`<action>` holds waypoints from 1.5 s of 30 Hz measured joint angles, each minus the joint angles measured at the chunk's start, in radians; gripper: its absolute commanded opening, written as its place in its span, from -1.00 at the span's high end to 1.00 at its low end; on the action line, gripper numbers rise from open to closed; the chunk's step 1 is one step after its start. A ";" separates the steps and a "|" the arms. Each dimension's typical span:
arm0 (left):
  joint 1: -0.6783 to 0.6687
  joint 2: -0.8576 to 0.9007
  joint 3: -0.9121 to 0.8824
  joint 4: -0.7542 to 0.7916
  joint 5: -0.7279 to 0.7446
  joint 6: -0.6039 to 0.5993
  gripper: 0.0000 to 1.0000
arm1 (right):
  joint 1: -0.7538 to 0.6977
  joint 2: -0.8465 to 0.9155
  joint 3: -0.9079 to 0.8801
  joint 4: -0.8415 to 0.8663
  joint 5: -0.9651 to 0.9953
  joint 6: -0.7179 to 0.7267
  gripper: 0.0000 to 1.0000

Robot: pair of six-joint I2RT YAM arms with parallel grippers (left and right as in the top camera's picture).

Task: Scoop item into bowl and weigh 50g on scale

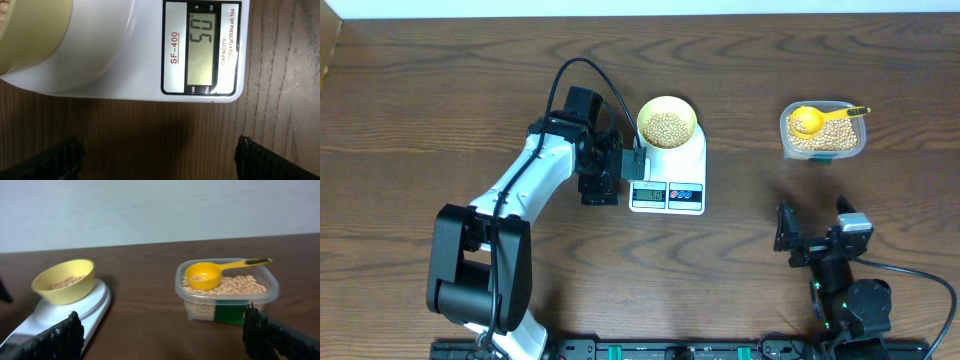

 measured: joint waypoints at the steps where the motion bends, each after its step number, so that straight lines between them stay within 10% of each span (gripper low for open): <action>1: 0.000 0.000 0.000 0.000 0.000 0.000 -0.96 | 0.011 0.000 0.000 0.000 -0.002 -0.019 -0.99; 45: 0.000 0.000 0.000 0.000 0.000 0.000 -0.96 | -0.110 0.000 0.000 0.000 -0.049 -0.130 -0.98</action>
